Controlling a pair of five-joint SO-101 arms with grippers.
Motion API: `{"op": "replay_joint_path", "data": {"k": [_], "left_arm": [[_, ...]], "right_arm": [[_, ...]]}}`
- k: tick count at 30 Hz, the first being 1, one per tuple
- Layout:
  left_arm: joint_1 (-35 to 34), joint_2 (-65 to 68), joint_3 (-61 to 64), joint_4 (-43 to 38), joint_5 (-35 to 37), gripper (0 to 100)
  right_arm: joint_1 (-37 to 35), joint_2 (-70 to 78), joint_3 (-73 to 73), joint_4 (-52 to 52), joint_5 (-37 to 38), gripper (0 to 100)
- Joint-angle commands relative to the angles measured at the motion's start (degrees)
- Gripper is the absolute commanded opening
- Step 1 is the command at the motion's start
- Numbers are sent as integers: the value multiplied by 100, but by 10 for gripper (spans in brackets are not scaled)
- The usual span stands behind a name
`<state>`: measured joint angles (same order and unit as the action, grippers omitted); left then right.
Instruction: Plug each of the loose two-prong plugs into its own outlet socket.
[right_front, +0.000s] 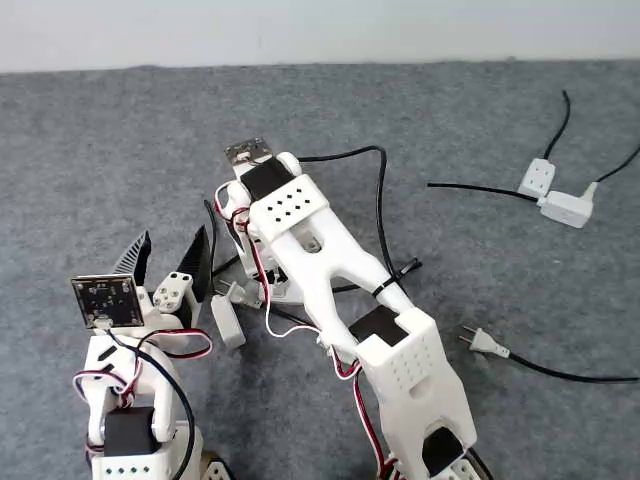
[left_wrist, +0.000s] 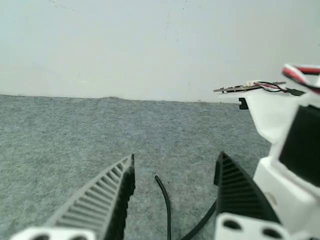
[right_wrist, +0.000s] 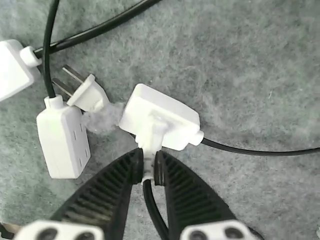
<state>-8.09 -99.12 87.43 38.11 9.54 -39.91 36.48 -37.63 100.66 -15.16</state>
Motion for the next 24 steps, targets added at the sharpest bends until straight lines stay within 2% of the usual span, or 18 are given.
{"op": "replay_joint_path", "data": {"k": [1,15,24], "left_arm": [[35,-62,-57,-185,-70,261],[0,-62,-57,-185,-62,261],[0,-62,-57,-176,-70,261]], "right_arm": [[84,-321,-9,92,105,8],[127,180,-9,40,114,8],[127,866,-26,-444,114,8]]}}
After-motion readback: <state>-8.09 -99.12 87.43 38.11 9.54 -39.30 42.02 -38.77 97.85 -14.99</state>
